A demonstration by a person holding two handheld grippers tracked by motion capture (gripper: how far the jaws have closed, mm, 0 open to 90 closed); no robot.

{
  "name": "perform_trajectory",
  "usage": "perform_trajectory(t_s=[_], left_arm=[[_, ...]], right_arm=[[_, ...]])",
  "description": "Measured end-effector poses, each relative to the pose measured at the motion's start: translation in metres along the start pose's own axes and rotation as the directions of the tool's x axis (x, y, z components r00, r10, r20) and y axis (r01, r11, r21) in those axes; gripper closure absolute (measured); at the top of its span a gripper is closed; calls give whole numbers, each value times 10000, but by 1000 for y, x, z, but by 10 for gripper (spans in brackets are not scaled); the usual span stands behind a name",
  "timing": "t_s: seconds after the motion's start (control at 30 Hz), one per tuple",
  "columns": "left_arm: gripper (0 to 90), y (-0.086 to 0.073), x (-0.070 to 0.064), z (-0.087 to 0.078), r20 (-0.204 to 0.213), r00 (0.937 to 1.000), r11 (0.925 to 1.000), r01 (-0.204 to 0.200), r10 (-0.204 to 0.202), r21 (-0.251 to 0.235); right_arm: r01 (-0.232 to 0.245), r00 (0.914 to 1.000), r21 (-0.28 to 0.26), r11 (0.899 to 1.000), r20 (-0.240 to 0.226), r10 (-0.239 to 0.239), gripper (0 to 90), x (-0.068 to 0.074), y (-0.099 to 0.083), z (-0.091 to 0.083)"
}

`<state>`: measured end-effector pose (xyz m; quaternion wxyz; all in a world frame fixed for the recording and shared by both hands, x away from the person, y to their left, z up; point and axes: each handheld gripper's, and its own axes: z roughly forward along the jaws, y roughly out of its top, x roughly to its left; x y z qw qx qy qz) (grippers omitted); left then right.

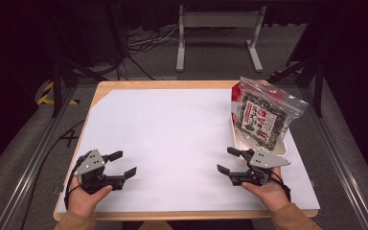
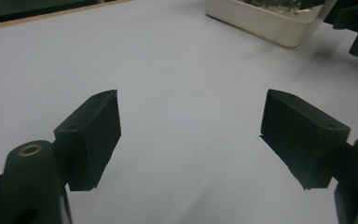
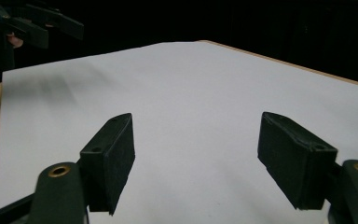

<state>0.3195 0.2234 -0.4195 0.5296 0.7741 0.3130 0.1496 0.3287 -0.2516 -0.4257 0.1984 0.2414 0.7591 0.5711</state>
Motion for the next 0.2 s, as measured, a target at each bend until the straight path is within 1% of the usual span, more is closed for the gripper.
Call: perform_trajectory(t_s=[0.03, 0.13, 0.2], left_arm=[[205, -1, 0, 0, -21, 10000, 10000, -56, 57, 51], [204, -1, 1, 1, -16, 10000, 10000, -73, 73, -1], [204, -2, 1, 1, -25, 10000, 10000, -85, 85, 19]], right_arm=[[67, 10000, -32, 10000, -17, -67, 275, 0, -1, 1], [49, 10000, -68, 10000, 13, -49, 275, 0, 0, 1], [1, 10000, -193, 9998, 43, -1, 276, 0, 0, 0]])
